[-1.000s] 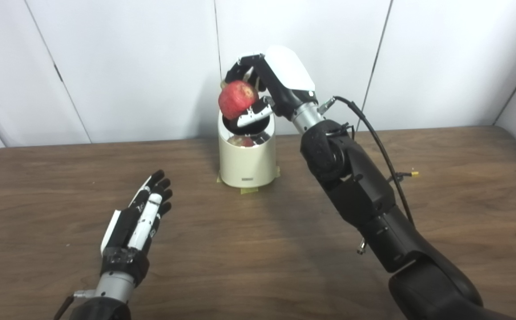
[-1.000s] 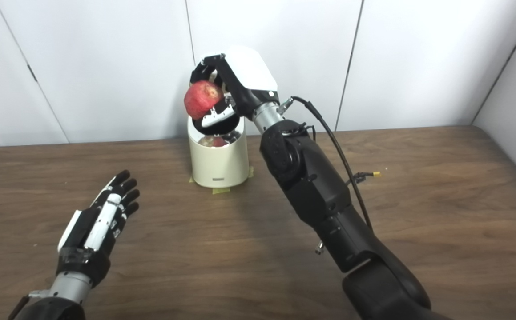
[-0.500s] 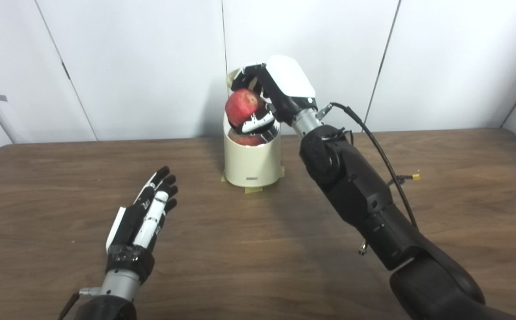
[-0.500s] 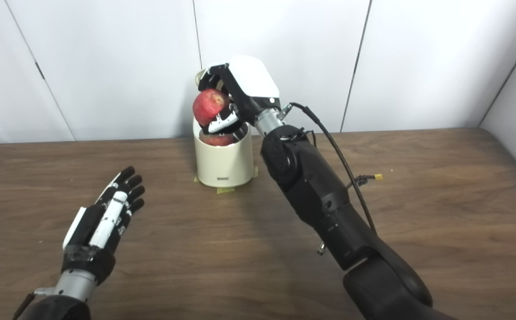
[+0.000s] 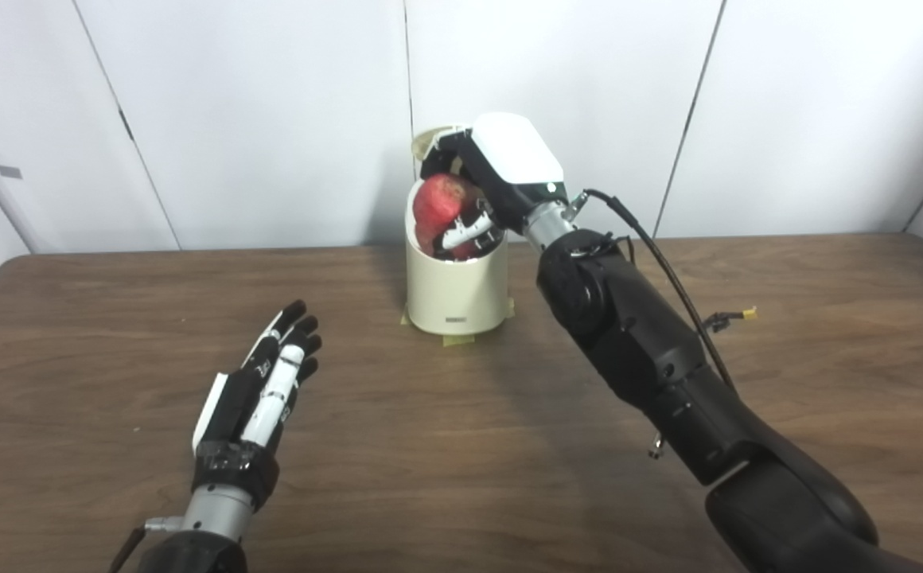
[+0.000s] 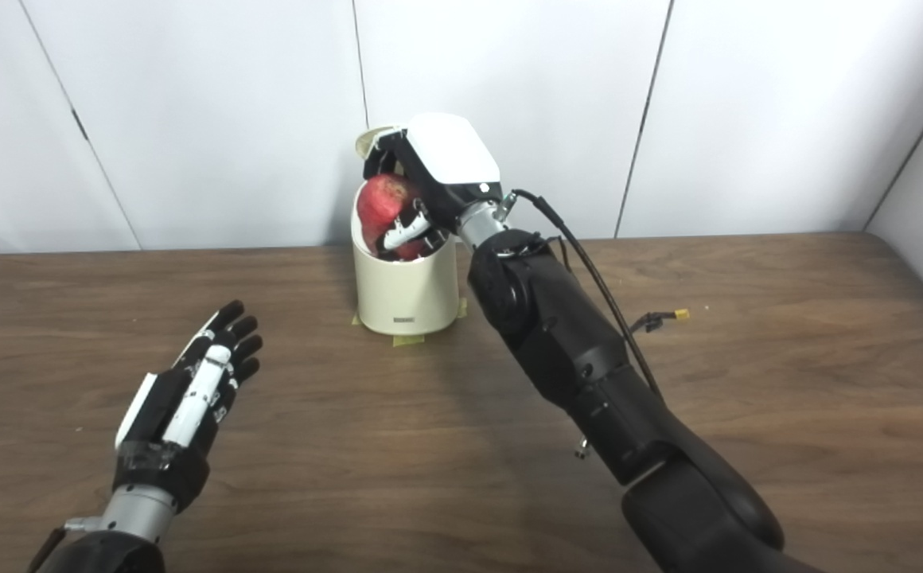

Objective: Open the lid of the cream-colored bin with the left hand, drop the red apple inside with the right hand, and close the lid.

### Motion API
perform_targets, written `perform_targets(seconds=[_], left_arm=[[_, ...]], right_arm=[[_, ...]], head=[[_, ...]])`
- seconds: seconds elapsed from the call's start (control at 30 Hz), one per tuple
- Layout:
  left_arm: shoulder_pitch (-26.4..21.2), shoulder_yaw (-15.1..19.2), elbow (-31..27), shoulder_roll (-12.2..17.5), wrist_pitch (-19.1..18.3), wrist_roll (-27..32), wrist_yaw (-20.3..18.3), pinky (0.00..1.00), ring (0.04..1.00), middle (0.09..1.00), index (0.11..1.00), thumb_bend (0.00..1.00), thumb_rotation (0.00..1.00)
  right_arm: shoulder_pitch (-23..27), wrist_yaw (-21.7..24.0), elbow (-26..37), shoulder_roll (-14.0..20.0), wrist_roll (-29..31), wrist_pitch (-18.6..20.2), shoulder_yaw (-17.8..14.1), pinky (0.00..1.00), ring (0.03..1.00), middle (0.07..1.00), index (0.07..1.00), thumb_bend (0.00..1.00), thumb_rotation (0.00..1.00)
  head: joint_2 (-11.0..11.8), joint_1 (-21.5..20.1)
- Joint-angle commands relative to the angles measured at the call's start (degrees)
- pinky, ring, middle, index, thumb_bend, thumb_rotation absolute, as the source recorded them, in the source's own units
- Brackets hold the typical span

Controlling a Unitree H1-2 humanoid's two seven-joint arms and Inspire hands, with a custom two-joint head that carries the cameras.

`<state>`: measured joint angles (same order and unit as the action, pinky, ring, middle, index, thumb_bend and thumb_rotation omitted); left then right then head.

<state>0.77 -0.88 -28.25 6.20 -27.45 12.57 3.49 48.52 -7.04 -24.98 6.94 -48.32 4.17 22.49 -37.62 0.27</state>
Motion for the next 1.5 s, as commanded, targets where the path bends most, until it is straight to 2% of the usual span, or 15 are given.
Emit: perform_targets(seconds=[0.0,0.07,0.13,0.17,0.47,0.7,1.1,1.23,1.27,1.3,1.37,1.47], left_arm=[[-1.16,0.3,-1.88,-0.23,0.76,-0.73,-0.45,0.94,0.925,0.932,0.947,0.33,0.63],[-1.11,0.33,-1.91,-0.22,0.74,-0.72,-0.49,0.94,0.921,0.928,0.94,0.33,0.63],[-1.05,0.42,-1.93,-0.2,0.73,-0.58,-0.54,0.94,0.923,0.928,0.936,0.32,0.63],[-1.02,0.48,-1.94,-0.22,0.75,-0.55,-0.56,0.94,0.921,0.927,0.933,0.32,0.62],[-1.01,0.69,-1.97,0.18,0.79,-0.84,-1.08,0.92,0.905,0.914,0.896,0.3,0.61],[-1.03,0.72,-2.02,0.28,0.74,-1.74,-1.76,0.9,0.895,0.899,0.879,0.32,0.62],[-1.22,0.86,-1.59,0.01,0.85,-1.85,-2.47,0.92,0.906,0.909,0.889,0.26,0.59],[-1.3,0.8,-1.6,-0.07,0.87,-2.13,-2.52,0.92,0.904,0.909,0.892,0.24,0.59],[-1.29,0.79,-1.57,-0.07,0.92,-2.21,-2.49,0.92,0.904,0.909,0.893,0.24,0.6],[-1.29,0.77,-1.55,-0.09,0.97,-2.31,-2.45,0.92,0.904,0.907,0.892,0.24,0.6],[-1.3,0.74,-1.53,-0.13,1.06,-2.32,-2.51,0.92,0.904,0.907,0.89,0.24,0.61],[-1.32,0.75,-1.54,-0.17,1.01,-2.38,-2.57,0.92,0.908,0.911,0.892,0.24,0.61]], right_arm=[[3.26,0.44,2.49,1.11,-1.42,1.23,0.01,0.45,0.54,0.545,0.479,0.51,0.0],[3.07,1.33,2.77,1.55,-2.08,2.1,0.37,0.56,0.635,0.543,0.475,0.52,0.0],[2.87,1.77,2.88,1.9,-2.64,2.58,0.67,0.65,0.703,0.651,0.491,0.52,0.12],[2.76,1.9,2.96,2.05,-2.86,2.73,0.76,0.67,0.717,0.664,0.493,0.52,0.13],[2.26,2.06,3.46,3.24,-6.06,3.87,2.56,0.68,0.742,0.667,0.496,0.52,0.15],[1.86,2.36,3.95,3.13,-6.38,4.07,2.51,0.69,0.767,0.665,0.496,0.52,0.15],[1.79,2.47,4.0,2.92,-6.27,4.06,2.67,0.69,0.757,0.653,0.495,0.52,0.15],[1.83,2.69,3.99,3.0,-6.02,3.82,2.69,0.72,0.784,0.696,0.497,0.52,0.15],[1.83,2.84,3.98,2.99,-5.83,3.75,2.65,0.74,0.8,0.731,0.628,0.68,0.19],[1.82,3.08,3.98,2.96,-5.55,3.73,2.55,0.76,0.819,0.768,0.69,0.73,0.2],[1.89,3.95,3.87,2.93,-5.45,4.17,2.55,0.83,0.872,0.844,0.776,0.79,0.24],[1.93,4.23,3.38,2.99,-5.54,4.14,2.56,0.88,0.925,0.901,0.833,0.84,0.28]], head=[[-0.08,0.04],[-0.08,0.04],[-0.08,0.04],[-0.08,0.04],[-0.42,-0.48],[-0.54,-0.62],[-0.6,-0.63],[-0.54,-0.62],[-0.54,-0.62],[-0.59,-0.67],[-0.54,-0.65],[-0.52,-0.52]])
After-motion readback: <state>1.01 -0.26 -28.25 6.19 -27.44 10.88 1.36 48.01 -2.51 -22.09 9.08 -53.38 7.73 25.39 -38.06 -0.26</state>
